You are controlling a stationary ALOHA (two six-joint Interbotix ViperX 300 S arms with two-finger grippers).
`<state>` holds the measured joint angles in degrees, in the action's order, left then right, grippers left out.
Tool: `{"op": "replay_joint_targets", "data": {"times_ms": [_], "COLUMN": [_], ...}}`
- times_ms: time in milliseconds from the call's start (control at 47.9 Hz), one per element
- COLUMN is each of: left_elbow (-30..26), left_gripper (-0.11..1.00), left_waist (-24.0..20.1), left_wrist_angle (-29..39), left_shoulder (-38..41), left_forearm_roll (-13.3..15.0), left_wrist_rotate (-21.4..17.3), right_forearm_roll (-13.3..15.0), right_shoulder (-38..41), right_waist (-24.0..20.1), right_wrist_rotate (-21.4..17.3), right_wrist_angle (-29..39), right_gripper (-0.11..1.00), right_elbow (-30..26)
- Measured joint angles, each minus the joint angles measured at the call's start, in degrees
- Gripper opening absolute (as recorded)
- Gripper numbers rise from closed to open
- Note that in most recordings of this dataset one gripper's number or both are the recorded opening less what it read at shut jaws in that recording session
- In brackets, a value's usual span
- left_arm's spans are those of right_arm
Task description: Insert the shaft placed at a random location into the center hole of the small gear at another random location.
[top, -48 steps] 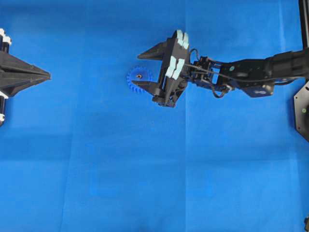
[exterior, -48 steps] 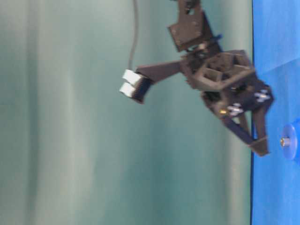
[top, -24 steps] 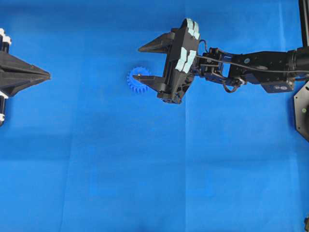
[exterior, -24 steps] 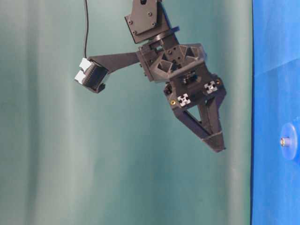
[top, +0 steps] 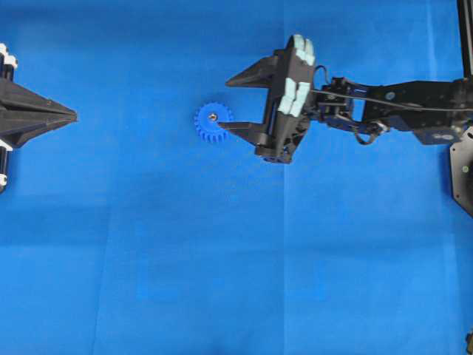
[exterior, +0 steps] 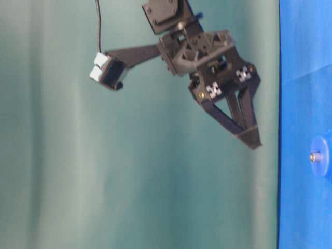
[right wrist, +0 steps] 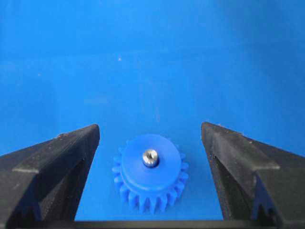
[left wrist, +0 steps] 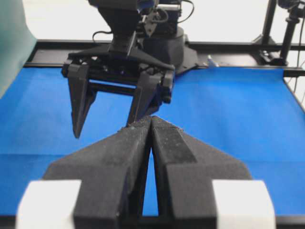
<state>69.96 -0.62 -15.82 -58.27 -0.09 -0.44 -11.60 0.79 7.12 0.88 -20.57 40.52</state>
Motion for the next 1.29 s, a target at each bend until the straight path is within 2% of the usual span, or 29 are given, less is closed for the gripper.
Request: {"op": "replay_joint_targets", "data": {"times_ms": [313,1294], "left_elbow": [0.0,0.0], "left_gripper": [0.0,0.0], "left_waist": [0.0,0.0], "left_wrist_angle": [-0.09,-0.09], "left_shoulder": [0.0,0.0], "left_forearm_roll": [0.0,0.0], "left_wrist_rotate": [0.0,0.09], "right_forearm_roll": [0.0,0.0], "right_shoulder": [-3.25,-3.25], "right_waist": [-0.09,-0.09], "right_wrist_rotate": [0.09,0.09], "right_wrist_angle": [0.0,0.09], "right_gripper": [0.75,0.75], "right_elbow": [2.9,2.99]}}
